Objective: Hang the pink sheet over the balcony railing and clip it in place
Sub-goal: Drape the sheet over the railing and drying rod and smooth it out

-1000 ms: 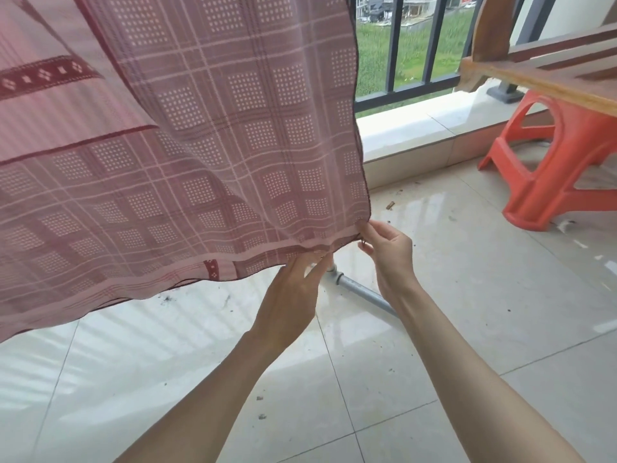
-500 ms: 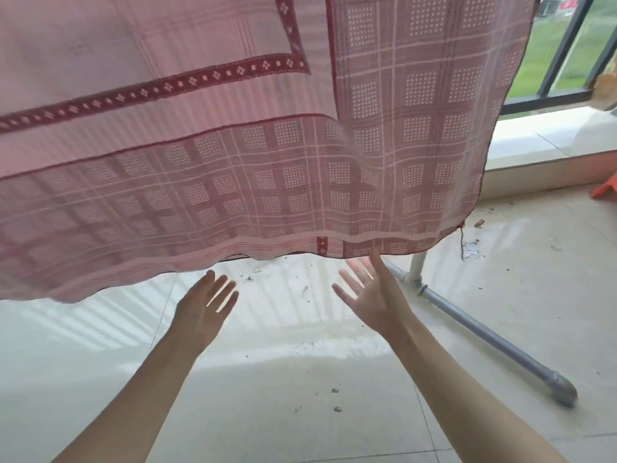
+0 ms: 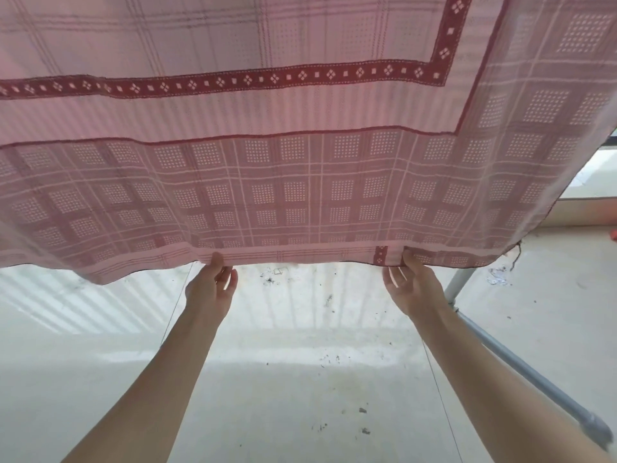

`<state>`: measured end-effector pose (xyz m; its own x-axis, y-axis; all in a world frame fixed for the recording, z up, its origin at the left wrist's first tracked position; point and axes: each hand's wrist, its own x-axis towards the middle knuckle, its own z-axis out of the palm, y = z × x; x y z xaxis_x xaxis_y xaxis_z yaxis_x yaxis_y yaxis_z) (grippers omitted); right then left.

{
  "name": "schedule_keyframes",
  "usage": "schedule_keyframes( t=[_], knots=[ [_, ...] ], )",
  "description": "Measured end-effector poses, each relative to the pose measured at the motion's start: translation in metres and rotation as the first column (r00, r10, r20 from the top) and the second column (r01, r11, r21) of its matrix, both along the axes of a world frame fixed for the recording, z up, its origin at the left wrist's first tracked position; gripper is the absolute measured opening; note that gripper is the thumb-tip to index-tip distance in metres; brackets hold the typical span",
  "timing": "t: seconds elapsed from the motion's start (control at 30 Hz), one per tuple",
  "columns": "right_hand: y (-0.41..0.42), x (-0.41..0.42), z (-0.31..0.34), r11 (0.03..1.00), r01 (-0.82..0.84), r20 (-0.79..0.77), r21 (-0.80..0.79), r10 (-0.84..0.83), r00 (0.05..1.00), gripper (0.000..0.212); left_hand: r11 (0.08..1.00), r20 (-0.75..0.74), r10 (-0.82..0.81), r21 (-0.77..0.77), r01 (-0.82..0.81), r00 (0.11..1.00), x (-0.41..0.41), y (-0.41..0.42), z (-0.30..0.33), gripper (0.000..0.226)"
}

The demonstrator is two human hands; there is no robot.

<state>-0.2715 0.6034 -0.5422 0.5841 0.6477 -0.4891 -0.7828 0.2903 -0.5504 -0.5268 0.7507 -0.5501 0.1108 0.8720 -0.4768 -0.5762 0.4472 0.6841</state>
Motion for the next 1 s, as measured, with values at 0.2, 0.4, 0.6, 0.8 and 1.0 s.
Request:
schedule_keyframes(
  t=[0.2, 0.4, 0.6, 0.8, 1.0],
  knots=[
    [0.012, -0.009, -0.002, 0.998, 0.049, 0.006, -0.046, -0.048, 0.999, 0.007, 0.996, 0.128, -0.073, 0.063, 0.066, 0.989, -0.016, 0.005, -0.005, 0.01],
    [0.017, -0.032, -0.012, 0.978, -0.152, 0.106, -0.142, 0.167, 0.98, 0.025, 0.996, 0.322, -0.052, 0.09, 0.024, 0.945, -0.057, 0.009, -0.003, 0.008],
    [0.056, -0.128, -0.012, 0.817, -0.555, 0.142, -0.157, 0.574, 0.806, 0.057, 0.997, 0.266, 0.076, -0.006, -0.077, 0.961, -0.129, 0.025, -0.01, 0.037],
    [0.119, -0.239, -0.007, 0.805, -0.59, 0.044, 0.059, 0.588, 0.808, 0.042, 0.996, 0.309, 0.079, 0.022, -0.09, 0.948, -0.214, 0.073, 0.003, 0.053],
    [0.155, -0.275, -0.009, 0.951, -0.302, -0.076, 0.071, 0.307, 0.949, 0.009, 0.997, 0.417, 0.072, 0.008, -0.083, 0.906, -0.255, 0.118, 0.016, 0.033]
  ],
)
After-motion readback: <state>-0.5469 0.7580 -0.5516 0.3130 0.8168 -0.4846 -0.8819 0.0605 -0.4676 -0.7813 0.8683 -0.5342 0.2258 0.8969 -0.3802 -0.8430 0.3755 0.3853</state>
